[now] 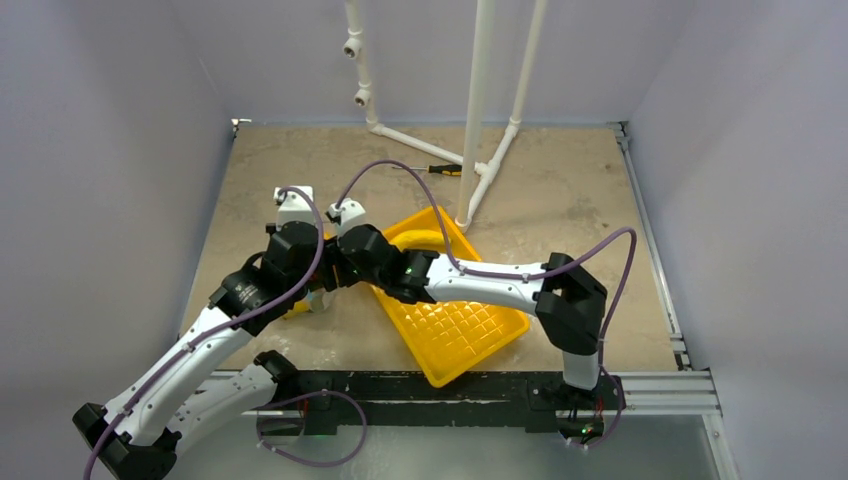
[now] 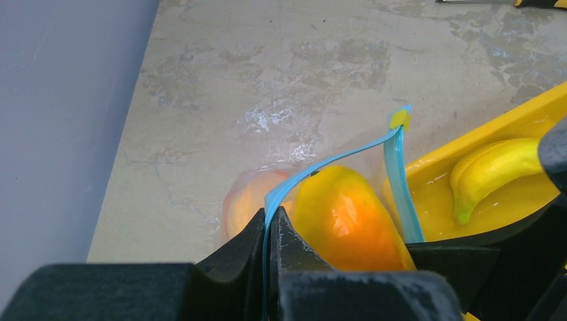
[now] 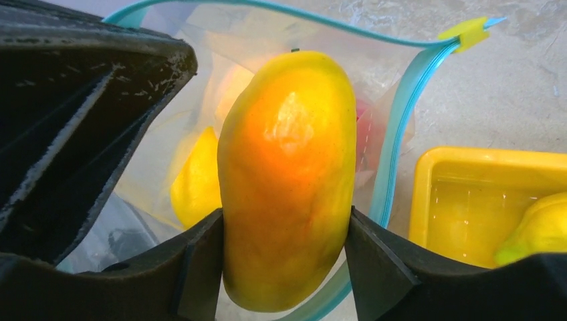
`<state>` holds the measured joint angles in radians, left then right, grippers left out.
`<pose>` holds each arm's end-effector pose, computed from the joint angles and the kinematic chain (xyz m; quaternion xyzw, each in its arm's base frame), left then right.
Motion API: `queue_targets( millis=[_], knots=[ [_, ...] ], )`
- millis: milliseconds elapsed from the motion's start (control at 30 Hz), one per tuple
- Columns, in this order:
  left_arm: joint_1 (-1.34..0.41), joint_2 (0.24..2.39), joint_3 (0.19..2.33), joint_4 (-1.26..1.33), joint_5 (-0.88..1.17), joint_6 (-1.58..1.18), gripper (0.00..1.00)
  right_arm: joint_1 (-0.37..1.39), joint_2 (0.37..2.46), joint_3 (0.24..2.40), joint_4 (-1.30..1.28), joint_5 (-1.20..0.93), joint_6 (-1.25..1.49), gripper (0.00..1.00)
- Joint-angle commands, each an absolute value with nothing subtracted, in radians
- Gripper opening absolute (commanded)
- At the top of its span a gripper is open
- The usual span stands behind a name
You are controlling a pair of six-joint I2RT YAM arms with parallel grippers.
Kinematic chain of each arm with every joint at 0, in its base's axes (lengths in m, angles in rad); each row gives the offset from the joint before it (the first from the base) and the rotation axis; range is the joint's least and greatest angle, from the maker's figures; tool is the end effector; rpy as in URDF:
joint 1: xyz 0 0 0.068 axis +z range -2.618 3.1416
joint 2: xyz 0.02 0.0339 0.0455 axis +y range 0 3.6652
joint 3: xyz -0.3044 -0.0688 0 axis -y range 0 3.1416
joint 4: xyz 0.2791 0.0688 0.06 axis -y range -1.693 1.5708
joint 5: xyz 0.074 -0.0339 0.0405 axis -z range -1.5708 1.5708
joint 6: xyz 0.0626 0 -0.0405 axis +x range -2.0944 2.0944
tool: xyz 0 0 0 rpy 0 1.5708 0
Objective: Place the food in the zip-top bag and seal the zipper
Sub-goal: Place the fake fruit in the zipper food storage bag.
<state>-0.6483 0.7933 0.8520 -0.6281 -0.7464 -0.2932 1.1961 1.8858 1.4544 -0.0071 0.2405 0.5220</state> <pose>0.1712 -0.0764 0.3420 -0.0280 0.8349 0.0823 0.5434 0.2024 0.4738 0.2835 -0.2164 0.8120 0.3371 0.4245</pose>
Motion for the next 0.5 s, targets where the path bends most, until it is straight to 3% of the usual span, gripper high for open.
queue_targets(
  millis=[0,200,467],
  knots=[
    [-0.662,0.791,0.854,-0.569,-0.686,-0.316,0.0,1.209,1.901,1.495,0.057,0.221,0.536,0.67],
    [-0.663,0.789,0.854,-0.569,-0.687,-0.316,0.0,1.209,1.87,1.455,0.066,0.222,0.555,0.87],
    [-0.662,0.793,0.853,-0.569,-0.689,-0.317,0.0,1.209,1.771,1.393,0.077,0.265,0.581,0.89]
  ],
)
